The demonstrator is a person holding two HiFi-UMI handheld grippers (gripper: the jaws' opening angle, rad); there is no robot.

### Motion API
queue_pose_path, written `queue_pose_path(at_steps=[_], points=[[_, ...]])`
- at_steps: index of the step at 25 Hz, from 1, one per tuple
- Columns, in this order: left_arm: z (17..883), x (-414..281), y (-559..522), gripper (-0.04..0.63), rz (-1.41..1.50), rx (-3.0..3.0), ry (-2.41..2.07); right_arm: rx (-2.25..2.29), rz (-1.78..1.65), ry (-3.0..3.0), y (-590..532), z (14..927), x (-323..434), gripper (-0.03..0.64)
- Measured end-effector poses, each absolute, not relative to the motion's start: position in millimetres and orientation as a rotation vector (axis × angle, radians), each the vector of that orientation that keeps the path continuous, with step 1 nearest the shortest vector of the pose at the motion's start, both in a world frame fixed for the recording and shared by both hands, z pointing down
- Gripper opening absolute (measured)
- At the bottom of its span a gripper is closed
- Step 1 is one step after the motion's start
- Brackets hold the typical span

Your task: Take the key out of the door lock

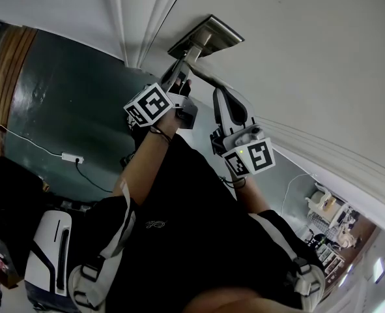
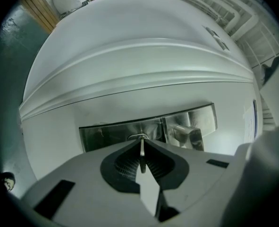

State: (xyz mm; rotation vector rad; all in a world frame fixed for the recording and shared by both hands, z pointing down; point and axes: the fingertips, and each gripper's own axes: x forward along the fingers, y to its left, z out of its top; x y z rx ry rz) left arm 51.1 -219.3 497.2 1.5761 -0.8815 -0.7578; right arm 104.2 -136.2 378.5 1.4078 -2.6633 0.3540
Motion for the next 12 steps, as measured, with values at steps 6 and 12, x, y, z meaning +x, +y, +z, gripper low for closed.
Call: queue_pose_path(at_steps=[6,12], points=[[498.2,50.0,-217.5,0.037,-0.757,1.582,-0.872,1.397,0.357,-2.667,-137.6,380.6,98.5,0.008],[498.1,49.8,-217.8,0.037,-0.748,1.584,-0.864,1.406,0.361,-2.656,-135.2,383.4,96.1,0.008]])
